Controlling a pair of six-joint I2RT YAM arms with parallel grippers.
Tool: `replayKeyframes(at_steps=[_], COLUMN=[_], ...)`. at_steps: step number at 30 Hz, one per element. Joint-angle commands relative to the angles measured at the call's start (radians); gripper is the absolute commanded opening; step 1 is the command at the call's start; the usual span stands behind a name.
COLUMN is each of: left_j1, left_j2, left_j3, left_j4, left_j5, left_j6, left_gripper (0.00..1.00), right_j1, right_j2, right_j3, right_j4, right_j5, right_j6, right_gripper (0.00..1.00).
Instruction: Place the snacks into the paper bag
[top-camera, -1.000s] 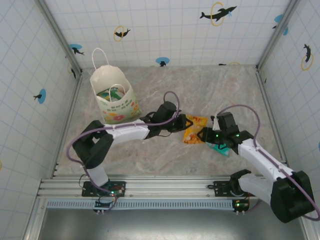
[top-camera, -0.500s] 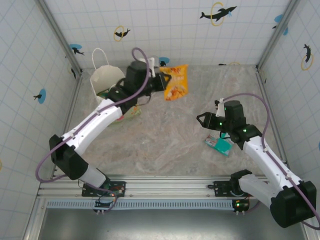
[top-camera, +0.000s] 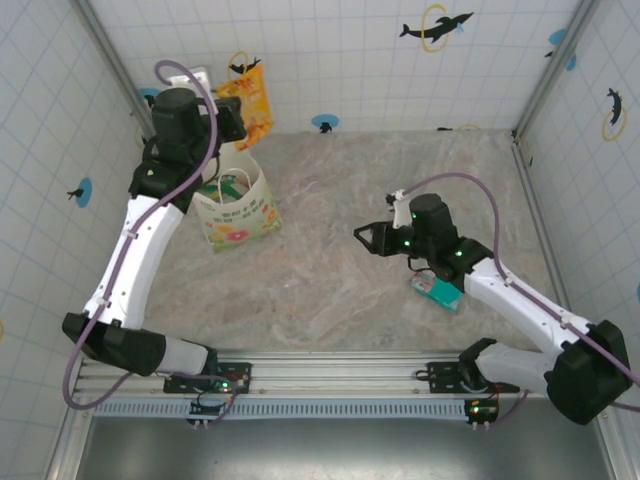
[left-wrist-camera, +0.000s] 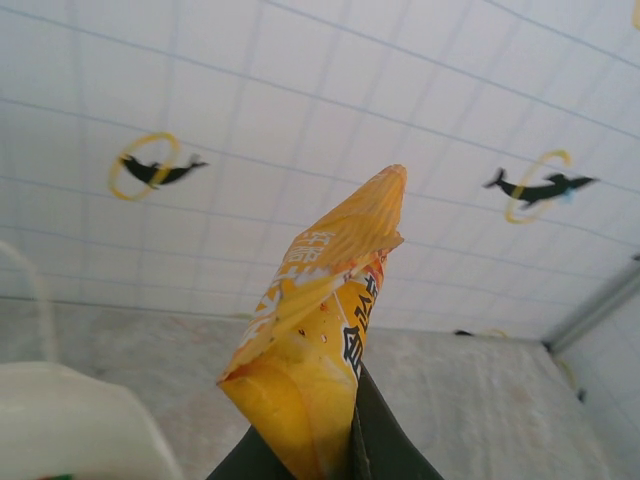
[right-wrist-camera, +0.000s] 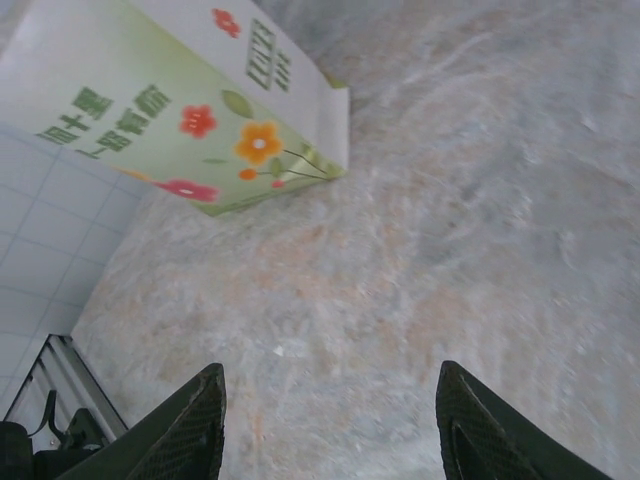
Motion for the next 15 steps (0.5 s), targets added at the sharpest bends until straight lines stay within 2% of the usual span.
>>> replayKeyframes(at_steps=[1, 10, 15], left_j1=[0.057, 0.089, 0.101], left_j2=[-0.027, -0.037, -0.037], left_j3=[0.052, 0.053, -0.010], left_j4=[-0.053, -0.290, -0.315], left_j5=[-0.046, -0.133, -0.146], left_j6=[0.060, 0.132, 0.139], left_gripper=[0.01, 0.04, 0.05], right_j1=[0.023, 0.041, 0.046], right_j2=[0.052, 0.149, 0.169], right_j3=[0.080, 0.153, 0.165], right_j4=[0.055, 0.026, 0.016], right_j5=[0.016, 0.003, -0.001], right_j6=[-0.045, -0.067, -0.068], right_gripper=[0.57, 0.57, 0.57])
